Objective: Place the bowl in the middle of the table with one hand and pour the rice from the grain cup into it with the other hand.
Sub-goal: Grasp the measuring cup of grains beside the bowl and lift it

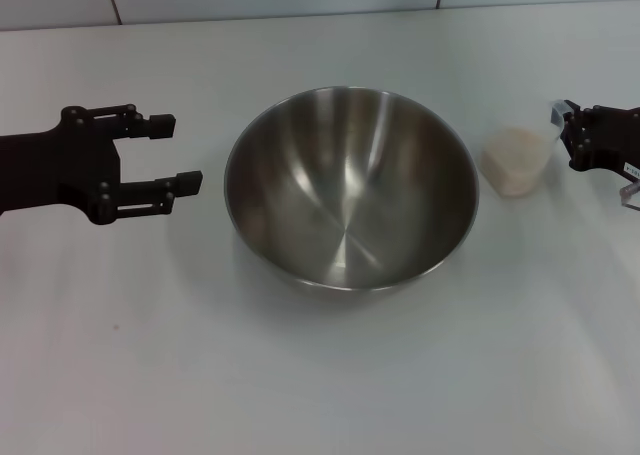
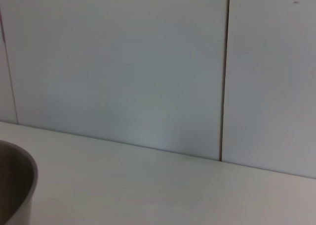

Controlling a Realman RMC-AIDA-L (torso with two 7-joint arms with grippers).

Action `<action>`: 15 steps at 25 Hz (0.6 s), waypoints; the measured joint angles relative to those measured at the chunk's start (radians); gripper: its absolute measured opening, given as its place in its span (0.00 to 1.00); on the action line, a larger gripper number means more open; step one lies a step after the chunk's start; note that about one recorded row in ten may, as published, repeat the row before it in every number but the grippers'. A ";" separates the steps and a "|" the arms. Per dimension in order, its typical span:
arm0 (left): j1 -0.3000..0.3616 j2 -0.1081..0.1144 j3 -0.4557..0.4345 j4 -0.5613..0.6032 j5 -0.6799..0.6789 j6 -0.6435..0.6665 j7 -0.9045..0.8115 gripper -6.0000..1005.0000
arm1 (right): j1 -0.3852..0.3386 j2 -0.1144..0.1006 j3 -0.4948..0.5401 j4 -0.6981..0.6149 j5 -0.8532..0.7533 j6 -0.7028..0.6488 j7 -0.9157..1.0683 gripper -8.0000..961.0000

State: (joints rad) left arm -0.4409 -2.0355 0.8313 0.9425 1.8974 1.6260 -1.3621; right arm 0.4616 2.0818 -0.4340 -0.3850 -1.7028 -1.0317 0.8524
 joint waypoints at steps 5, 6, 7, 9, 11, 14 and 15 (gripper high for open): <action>0.003 0.000 0.000 0.001 0.000 0.000 0.000 0.72 | 0.000 0.001 0.002 0.006 0.012 -0.018 -0.072 0.04; 0.003 0.000 0.000 0.001 0.000 0.000 0.000 0.72 | 0.000 0.002 0.002 0.015 0.025 -0.030 -0.116 0.04; 0.004 0.000 0.000 0.001 0.000 0.000 0.000 0.72 | 0.000 0.003 0.001 0.033 0.055 -0.048 -0.179 0.04; 0.005 0.000 0.000 0.001 0.000 0.000 0.000 0.72 | 0.001 0.003 0.000 0.042 0.071 -0.055 -0.201 0.04; 0.005 0.000 0.000 0.001 0.000 0.001 0.000 0.72 | 0.004 0.001 0.000 0.047 0.082 -0.063 -0.218 0.04; 0.005 0.000 0.000 0.001 0.000 0.001 0.000 0.72 | 0.008 0.000 0.000 0.044 0.082 -0.077 -0.219 0.03; 0.005 0.000 0.000 0.001 0.000 0.001 0.000 0.72 | 0.009 0.000 0.000 0.042 0.083 -0.083 -0.219 0.03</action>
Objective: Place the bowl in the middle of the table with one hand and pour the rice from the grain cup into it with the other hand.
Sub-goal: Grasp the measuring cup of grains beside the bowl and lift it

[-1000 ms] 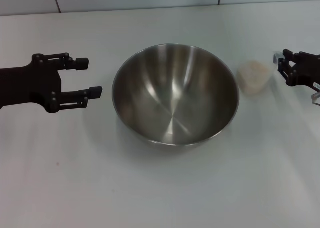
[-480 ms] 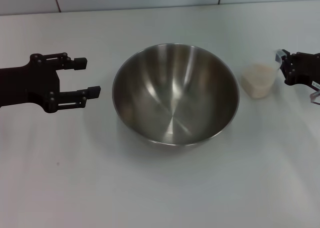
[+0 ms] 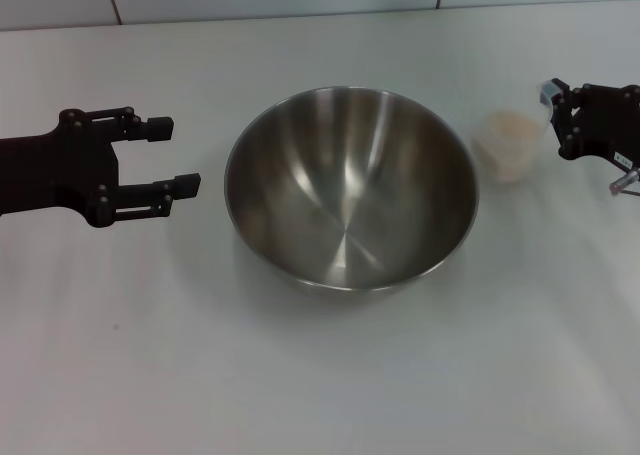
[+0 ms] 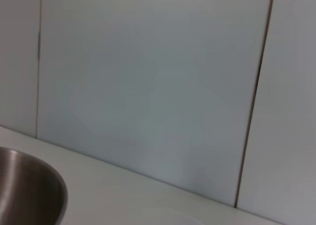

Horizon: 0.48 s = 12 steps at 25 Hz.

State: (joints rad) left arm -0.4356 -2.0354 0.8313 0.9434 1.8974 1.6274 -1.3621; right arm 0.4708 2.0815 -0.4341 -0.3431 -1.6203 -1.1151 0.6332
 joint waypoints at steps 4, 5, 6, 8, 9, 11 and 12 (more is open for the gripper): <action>0.000 0.000 0.000 0.000 0.000 0.000 0.000 0.72 | 0.002 0.000 0.001 -0.007 0.001 -0.033 -0.011 0.03; 0.000 0.000 0.000 0.000 0.000 0.000 0.000 0.72 | 0.002 0.000 0.002 -0.012 0.001 -0.042 -0.020 0.03; 0.000 0.000 0.000 0.000 0.000 -0.001 0.000 0.72 | 0.002 0.000 0.003 -0.017 0.003 -0.057 -0.036 0.03; 0.000 0.000 0.000 0.000 0.000 -0.001 0.000 0.72 | 0.000 0.001 0.003 -0.026 0.015 -0.094 -0.077 0.03; 0.000 0.000 0.000 0.000 0.000 -0.001 0.000 0.72 | -0.001 0.002 0.002 -0.031 0.023 -0.114 -0.103 0.03; 0.000 0.000 0.000 0.001 0.000 -0.001 0.000 0.72 | 0.000 0.002 0.000 -0.044 0.034 -0.149 -0.148 0.03; 0.000 0.000 0.000 0.003 0.000 0.002 -0.003 0.72 | 0.001 0.002 -0.002 -0.053 0.035 -0.159 -0.162 0.03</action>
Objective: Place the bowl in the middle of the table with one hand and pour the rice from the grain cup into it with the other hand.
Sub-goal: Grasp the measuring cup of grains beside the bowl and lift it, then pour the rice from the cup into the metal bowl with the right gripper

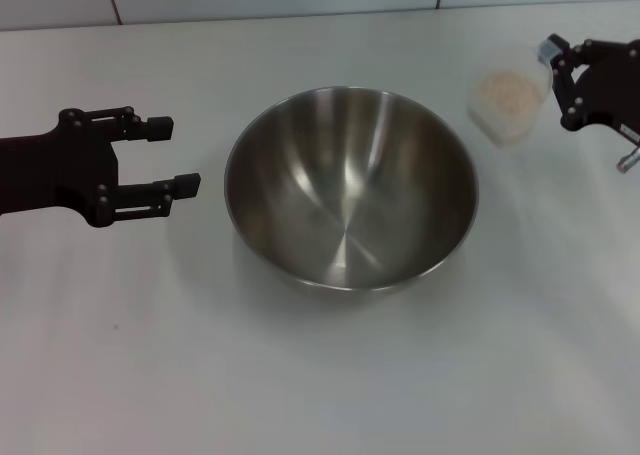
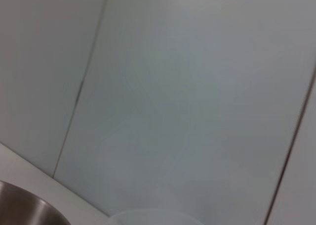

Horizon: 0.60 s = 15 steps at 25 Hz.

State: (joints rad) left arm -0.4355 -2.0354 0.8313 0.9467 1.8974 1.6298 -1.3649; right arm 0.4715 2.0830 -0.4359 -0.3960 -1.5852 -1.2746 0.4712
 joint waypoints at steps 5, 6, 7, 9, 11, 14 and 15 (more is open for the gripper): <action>0.000 0.000 -0.001 0.001 0.000 0.002 -0.004 0.72 | 0.000 0.001 -0.090 -0.104 0.004 -0.026 -0.032 0.03; 0.000 0.000 -0.001 0.001 0.000 0.002 -0.004 0.72 | 0.000 0.001 -0.112 -0.129 0.005 -0.027 -0.033 0.03; 0.001 -0.001 -0.001 0.001 0.000 0.002 -0.002 0.72 | 0.000 0.001 -0.132 -0.150 0.005 -0.027 -0.033 0.03; 0.003 -0.003 -0.001 0.001 0.000 0.003 0.002 0.72 | 0.001 0.002 -0.177 -0.192 0.005 -0.027 -0.033 0.03; 0.005 -0.005 0.001 0.001 0.000 0.005 0.004 0.72 | -0.001 0.002 -0.238 -0.246 0.005 -0.024 -0.034 0.03; 0.010 -0.007 0.000 0.001 -0.002 0.007 0.005 0.72 | -0.011 0.003 -0.329 -0.334 0.005 -0.015 -0.035 0.03; 0.011 -0.008 -0.001 0.001 -0.003 0.007 0.004 0.72 | -0.021 0.004 -0.374 -0.388 0.005 -0.013 -0.053 0.03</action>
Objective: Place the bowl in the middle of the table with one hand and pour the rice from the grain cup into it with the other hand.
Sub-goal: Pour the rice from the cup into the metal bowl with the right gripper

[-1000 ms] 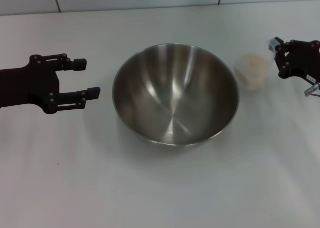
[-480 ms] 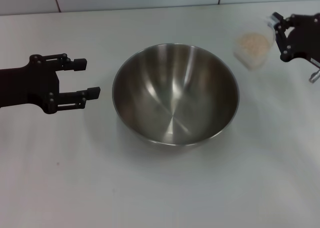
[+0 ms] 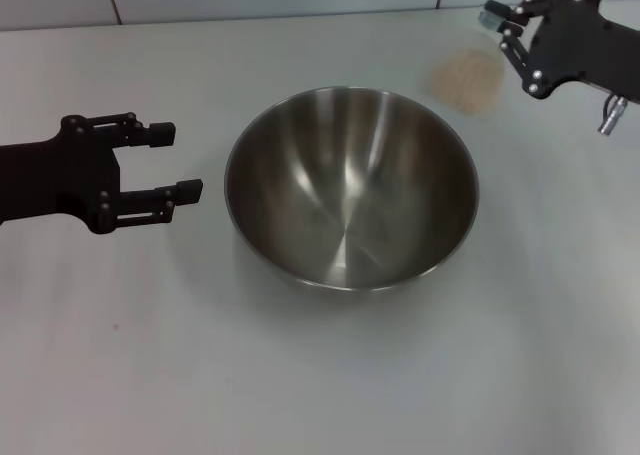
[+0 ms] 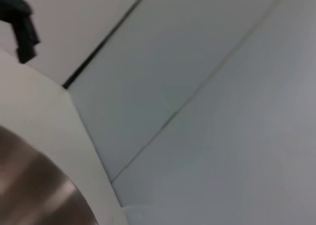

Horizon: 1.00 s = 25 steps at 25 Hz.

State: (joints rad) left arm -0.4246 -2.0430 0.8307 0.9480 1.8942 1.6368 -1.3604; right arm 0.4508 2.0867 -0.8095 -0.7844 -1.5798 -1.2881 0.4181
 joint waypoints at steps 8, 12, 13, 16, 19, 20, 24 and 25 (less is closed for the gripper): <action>0.004 -0.003 -0.002 0.002 -0.004 0.000 -0.008 0.72 | -0.021 0.003 -0.075 -0.120 0.003 0.011 -0.134 0.03; 0.005 -0.005 -0.005 0.002 -0.004 0.000 -0.009 0.72 | -0.041 0.004 -0.150 -0.147 0.067 0.052 -0.266 0.03; 0.006 -0.005 -0.006 0.002 -0.004 0.000 -0.009 0.72 | -0.049 0.004 -0.178 -0.150 0.098 0.072 -0.307 0.03; 0.008 -0.007 -0.008 0.002 -0.005 -0.001 -0.008 0.72 | -0.082 0.004 -0.286 -0.179 0.185 0.153 -0.430 0.03; 0.011 -0.009 -0.009 0.002 -0.005 -0.001 -0.004 0.72 | -0.115 0.004 -0.389 -0.231 0.221 0.244 -0.494 0.03; 0.012 -0.009 -0.009 0.002 -0.005 -0.001 -0.003 0.72 | -0.128 0.004 -0.429 -0.256 0.224 0.280 -0.505 0.03; 0.015 -0.009 -0.014 0.003 -0.005 0.000 -0.001 0.72 | -0.171 0.003 -0.535 -0.334 0.224 0.352 -0.512 0.02; 0.017 -0.009 -0.018 0.004 -0.005 0.000 0.000 0.72 | -0.180 0.002 -0.551 -0.348 0.221 0.358 -0.514 0.02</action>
State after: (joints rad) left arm -0.4079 -2.0524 0.8123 0.9518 1.8896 1.6364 -1.3608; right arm 0.2709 2.0885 -1.3605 -1.1327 -1.3584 -0.9296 -0.0960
